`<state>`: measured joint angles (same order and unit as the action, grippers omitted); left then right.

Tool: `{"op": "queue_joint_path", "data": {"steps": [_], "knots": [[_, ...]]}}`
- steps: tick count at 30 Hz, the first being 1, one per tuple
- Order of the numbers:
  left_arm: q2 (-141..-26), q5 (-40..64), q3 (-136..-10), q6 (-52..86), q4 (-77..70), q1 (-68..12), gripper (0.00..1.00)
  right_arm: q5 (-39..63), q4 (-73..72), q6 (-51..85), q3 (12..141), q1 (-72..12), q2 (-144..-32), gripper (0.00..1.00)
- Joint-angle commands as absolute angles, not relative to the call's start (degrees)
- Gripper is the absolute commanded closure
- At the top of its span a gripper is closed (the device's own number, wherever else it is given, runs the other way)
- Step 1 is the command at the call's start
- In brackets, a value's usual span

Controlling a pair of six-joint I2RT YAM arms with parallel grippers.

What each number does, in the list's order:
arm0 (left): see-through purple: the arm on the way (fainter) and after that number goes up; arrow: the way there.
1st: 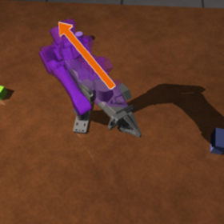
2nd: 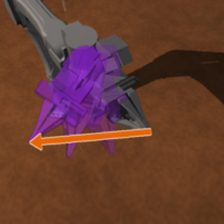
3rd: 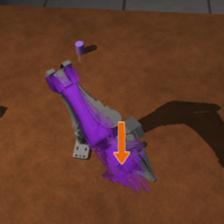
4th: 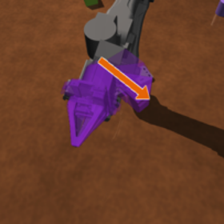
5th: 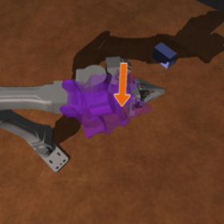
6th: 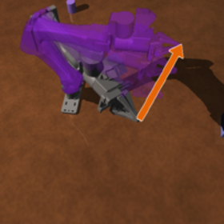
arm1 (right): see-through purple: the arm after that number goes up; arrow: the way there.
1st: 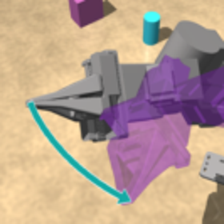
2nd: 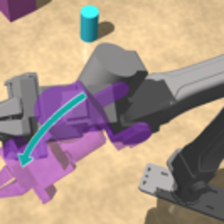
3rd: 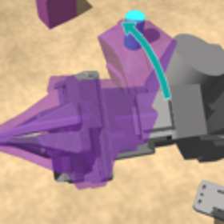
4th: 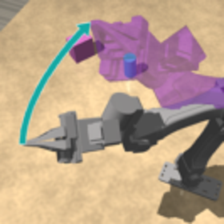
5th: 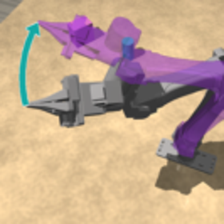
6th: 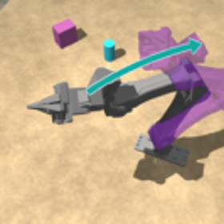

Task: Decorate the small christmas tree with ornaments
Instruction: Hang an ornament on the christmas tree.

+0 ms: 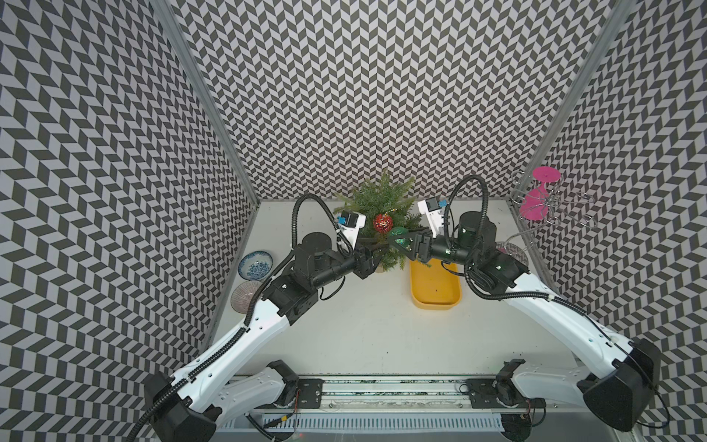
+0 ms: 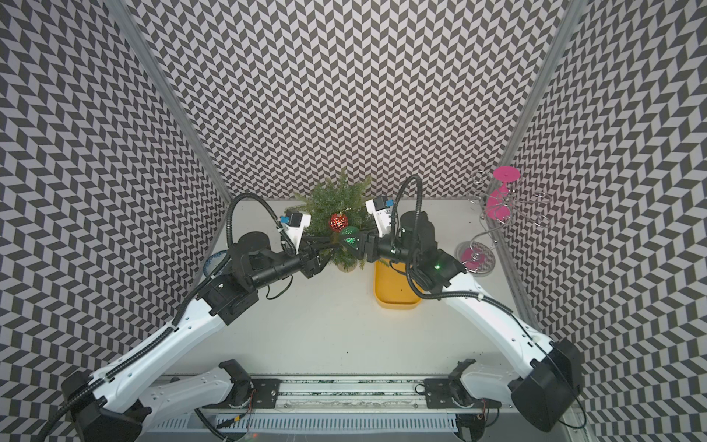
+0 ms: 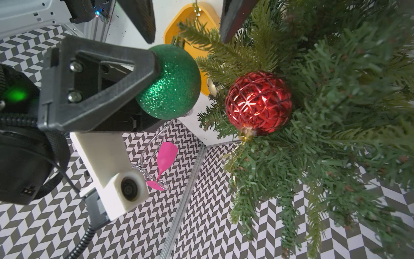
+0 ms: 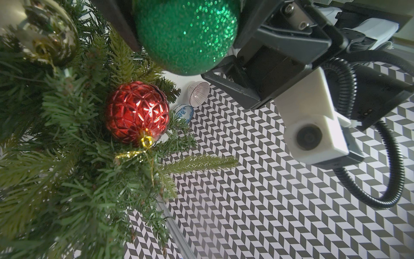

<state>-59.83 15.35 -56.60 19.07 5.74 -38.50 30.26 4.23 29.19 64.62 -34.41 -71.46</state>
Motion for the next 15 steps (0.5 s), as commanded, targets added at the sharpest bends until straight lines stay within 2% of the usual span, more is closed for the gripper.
{"op": "queue_joint_path", "data": {"steps": [1,6,10,15], "knots": [[-59.39,13.5,-57.62,18.12,6.52,-39.06,0.5,30.76,0.7,29.66,64.25,-34.28,-69.94,0.39],[-60.11,11.86,-57.58,17.87,6.34,-39.29,0.56,30.78,0.39,29.82,64.07,-34.28,-69.77,0.39],[-60.51,11.84,-57.83,17.61,6.22,-39.36,0.69,30.81,0.3,29.97,63.99,-34.28,-69.58,0.39],[-60.83,11.86,-57.66,17.49,6.31,-39.46,0.75,30.89,0.16,29.95,63.98,-34.28,-69.58,0.39]]}}
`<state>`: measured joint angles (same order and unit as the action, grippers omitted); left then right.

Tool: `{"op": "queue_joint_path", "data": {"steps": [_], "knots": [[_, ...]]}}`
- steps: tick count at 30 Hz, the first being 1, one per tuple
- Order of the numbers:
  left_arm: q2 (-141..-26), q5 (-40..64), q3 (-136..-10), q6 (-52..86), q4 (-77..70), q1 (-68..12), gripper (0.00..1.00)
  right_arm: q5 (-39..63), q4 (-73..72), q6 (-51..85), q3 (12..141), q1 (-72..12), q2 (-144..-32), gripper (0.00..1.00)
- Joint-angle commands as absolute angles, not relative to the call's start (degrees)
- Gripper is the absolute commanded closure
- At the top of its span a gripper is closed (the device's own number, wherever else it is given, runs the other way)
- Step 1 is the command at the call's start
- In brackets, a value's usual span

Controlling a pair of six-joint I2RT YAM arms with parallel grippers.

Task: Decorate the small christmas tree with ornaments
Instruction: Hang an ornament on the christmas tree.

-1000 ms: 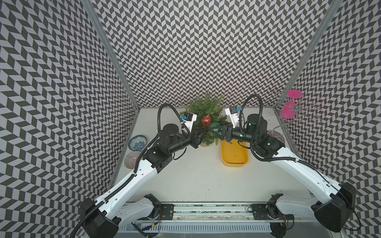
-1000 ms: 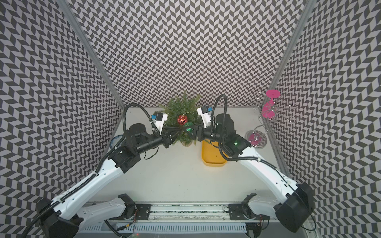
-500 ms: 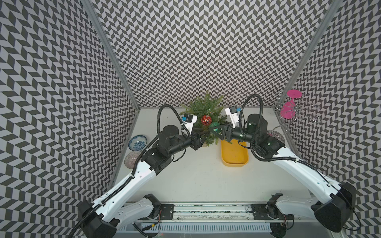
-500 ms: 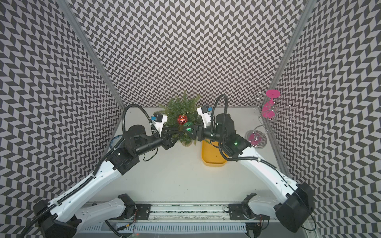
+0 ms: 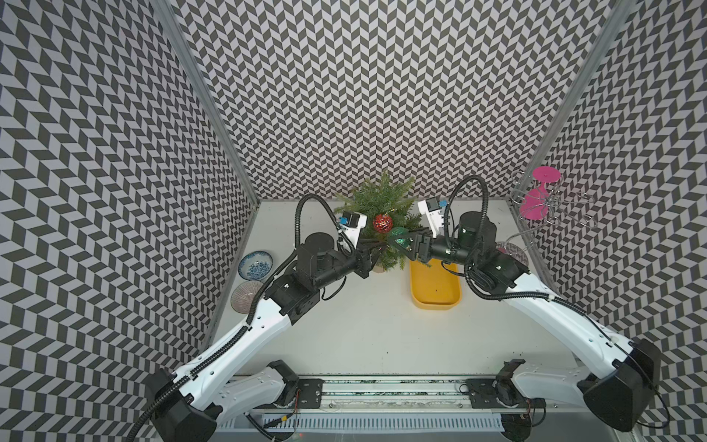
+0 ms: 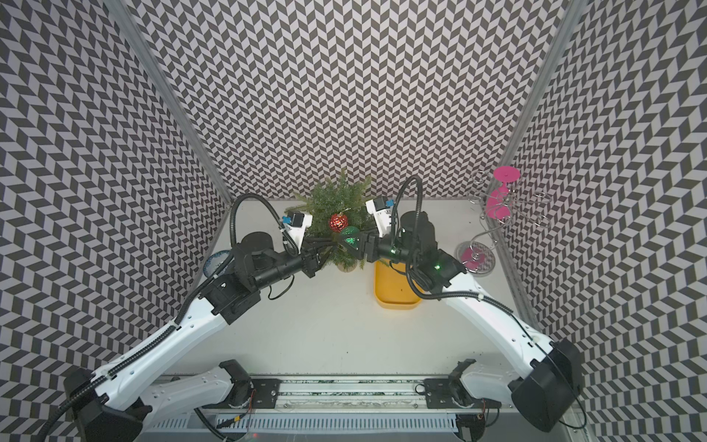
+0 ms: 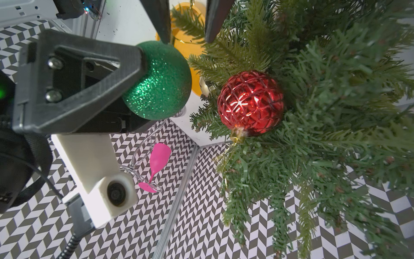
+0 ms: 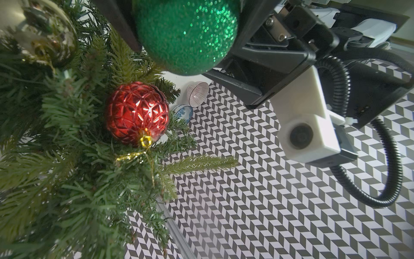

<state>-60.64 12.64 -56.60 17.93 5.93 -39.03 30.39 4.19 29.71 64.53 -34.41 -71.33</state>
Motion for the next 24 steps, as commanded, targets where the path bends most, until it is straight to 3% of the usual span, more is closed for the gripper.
{"op": "queue_joint_path", "data": {"steps": [1,11,24], "knots": [[-60.78,11.74,-57.61,17.48,6.3,-39.42,0.77,30.85,0.01,30.04,63.91,-34.26,-69.45,0.39],[-60.91,12.03,-58.36,17.4,5.96,-39.51,1.0,31.74,-1.39,31.02,62.15,-34.28,-68.96,0.39],[-60.99,12.51,-59.35,17.49,6.06,-39.55,1.0,33.08,-3.34,32.69,59.54,-34.28,-68.55,0.35]]}}
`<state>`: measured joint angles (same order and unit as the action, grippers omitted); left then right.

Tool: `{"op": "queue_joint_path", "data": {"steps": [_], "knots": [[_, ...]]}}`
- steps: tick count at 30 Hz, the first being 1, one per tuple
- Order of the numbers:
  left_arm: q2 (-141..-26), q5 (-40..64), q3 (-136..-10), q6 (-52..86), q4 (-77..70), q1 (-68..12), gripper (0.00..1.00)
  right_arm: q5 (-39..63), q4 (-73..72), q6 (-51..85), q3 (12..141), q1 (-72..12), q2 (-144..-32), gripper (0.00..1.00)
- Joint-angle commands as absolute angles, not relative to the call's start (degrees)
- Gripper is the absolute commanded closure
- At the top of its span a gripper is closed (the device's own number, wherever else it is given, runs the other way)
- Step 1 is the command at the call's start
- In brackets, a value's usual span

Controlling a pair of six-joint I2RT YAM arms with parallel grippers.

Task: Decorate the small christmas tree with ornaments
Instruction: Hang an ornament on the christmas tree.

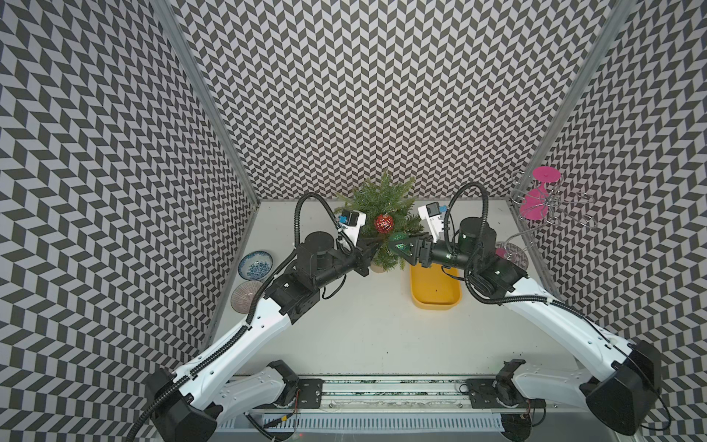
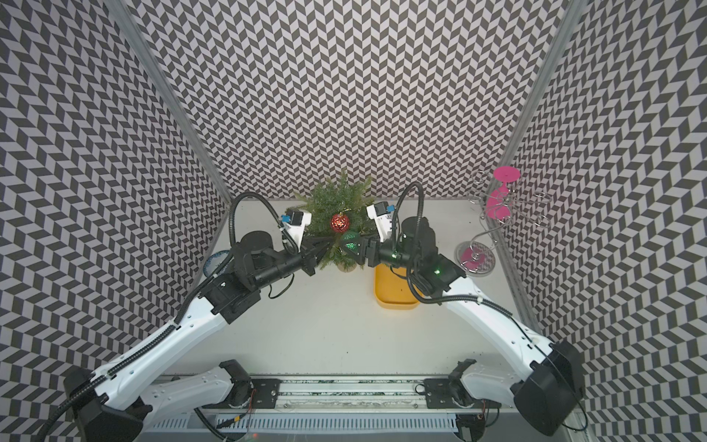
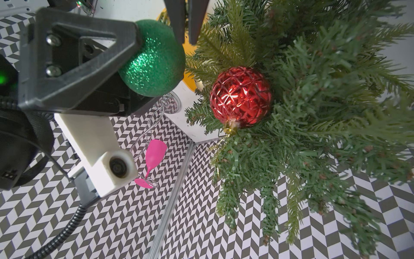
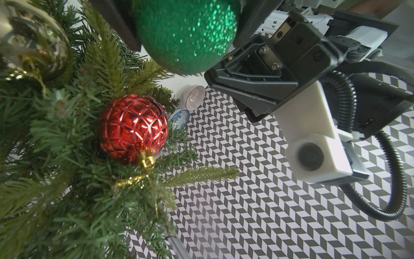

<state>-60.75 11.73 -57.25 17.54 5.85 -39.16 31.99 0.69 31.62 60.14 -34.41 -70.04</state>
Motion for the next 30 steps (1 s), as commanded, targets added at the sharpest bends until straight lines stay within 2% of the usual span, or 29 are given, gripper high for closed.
{"op": "queue_joint_path", "data": {"steps": [1,7,15,19,21,30], "knots": [[-61.0,12.65,-59.44,17.52,5.99,-39.54,1.0,33.42,-3.65,32.92,59.3,-34.28,-68.5,0.35],[-61.24,12.71,-59.68,17.53,6.13,-39.53,1.0,33.53,-3.83,33.29,58.46,-34.28,-67.85,0.31],[-60.91,12.89,-59.86,17.97,6.4,-39.55,0.99,32.4,-2.41,32.52,58.91,-34.28,-66.32,0.31],[-60.23,12.46,-59.69,18.03,6.54,-39.53,0.78,31.82,-1.35,31.89,59.02,-34.27,-65.53,0.3],[-59.81,12.26,-59.55,18.14,6.59,-39.55,0.72,31.37,-0.65,31.54,59.3,-34.19,-65.13,0.3],[-57.67,10.99,-59.07,18.39,8.22,-39.46,0.59,29.56,4.21,29.54,60.15,-33.98,-62.81,0.29]]}}
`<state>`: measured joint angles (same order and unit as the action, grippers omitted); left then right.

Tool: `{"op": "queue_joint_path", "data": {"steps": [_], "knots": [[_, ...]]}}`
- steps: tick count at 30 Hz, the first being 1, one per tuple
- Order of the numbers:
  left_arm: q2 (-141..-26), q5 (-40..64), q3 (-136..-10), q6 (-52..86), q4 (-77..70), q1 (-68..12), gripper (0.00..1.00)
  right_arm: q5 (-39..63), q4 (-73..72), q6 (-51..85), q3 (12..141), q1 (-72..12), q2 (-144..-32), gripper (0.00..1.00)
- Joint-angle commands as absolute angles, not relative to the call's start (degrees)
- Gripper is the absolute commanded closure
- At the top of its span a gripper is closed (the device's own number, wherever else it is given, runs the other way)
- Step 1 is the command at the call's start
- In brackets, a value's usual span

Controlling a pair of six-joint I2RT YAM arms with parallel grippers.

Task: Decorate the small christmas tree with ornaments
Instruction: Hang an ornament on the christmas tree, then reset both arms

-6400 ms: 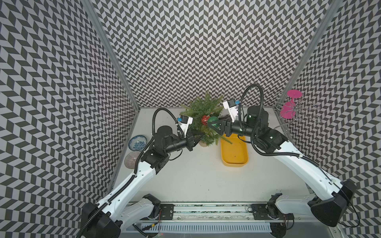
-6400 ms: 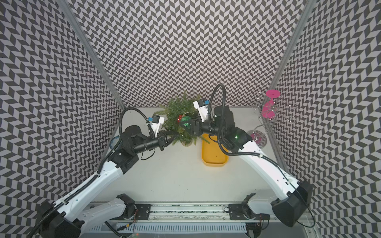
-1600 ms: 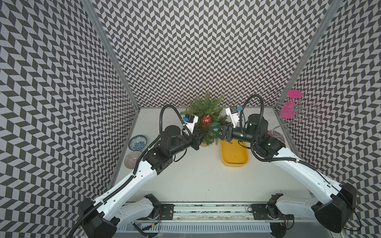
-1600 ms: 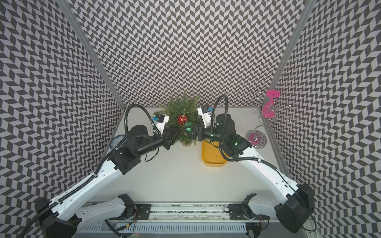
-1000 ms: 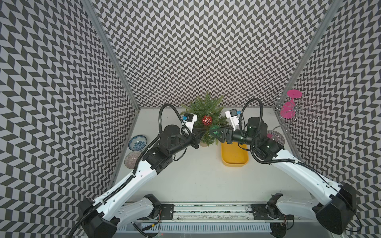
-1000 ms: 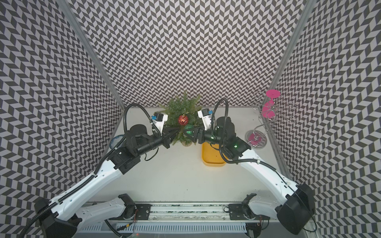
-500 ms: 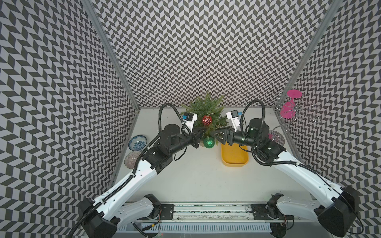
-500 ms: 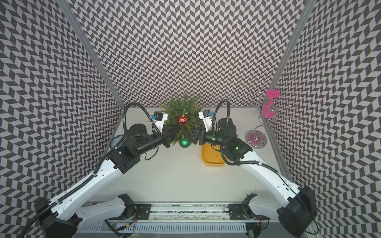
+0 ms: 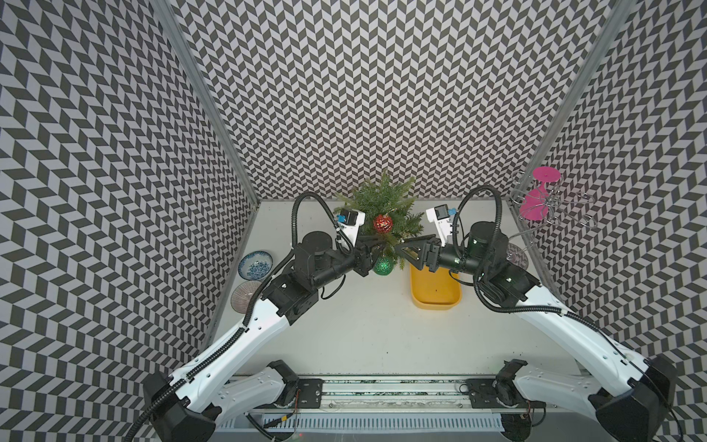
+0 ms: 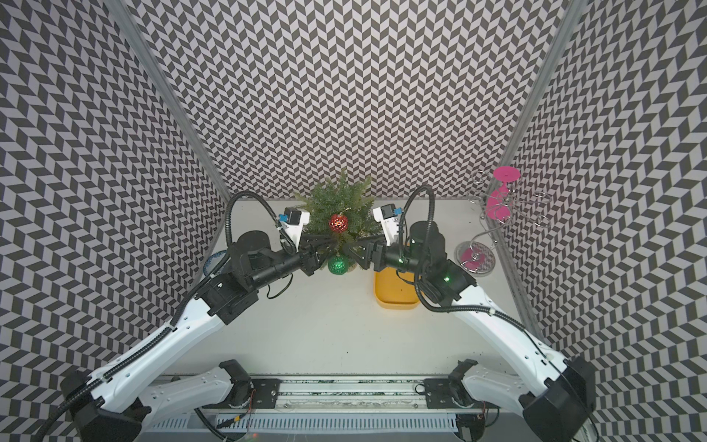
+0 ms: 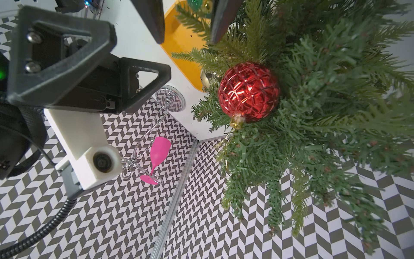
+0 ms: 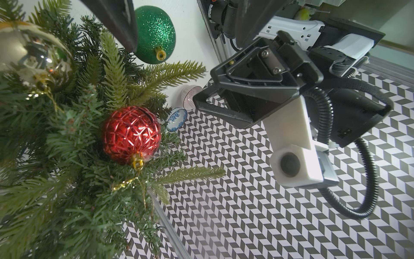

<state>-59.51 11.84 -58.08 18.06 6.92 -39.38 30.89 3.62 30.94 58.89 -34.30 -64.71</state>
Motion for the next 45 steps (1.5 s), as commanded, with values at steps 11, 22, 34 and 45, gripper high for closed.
{"op": "queue_joint_path", "data": {"steps": [11,22,34,45], "knots": [[-52.47,8.6,-58.63,19.33,13.43,-35.78,0.44,27.6,10.68,27.03,61.54,-29.93,-60.14,0.16],[-47.36,11.2,-55.33,22.24,18.54,-21.26,0.07,24.87,14.46,25.84,57.67,-18.18,-55.87,0.01],[-52.15,5.72,-49.87,25.93,21.88,-9.92,0.01,-1.18,16.32,24.79,49.65,-13.35,-53.43,0.01],[-59.66,-14.97,-37.79,22.06,7.27,-4.13,0.01,-32.19,-12.81,13.21,23.36,-13.43,-51.01,0.01]]}}
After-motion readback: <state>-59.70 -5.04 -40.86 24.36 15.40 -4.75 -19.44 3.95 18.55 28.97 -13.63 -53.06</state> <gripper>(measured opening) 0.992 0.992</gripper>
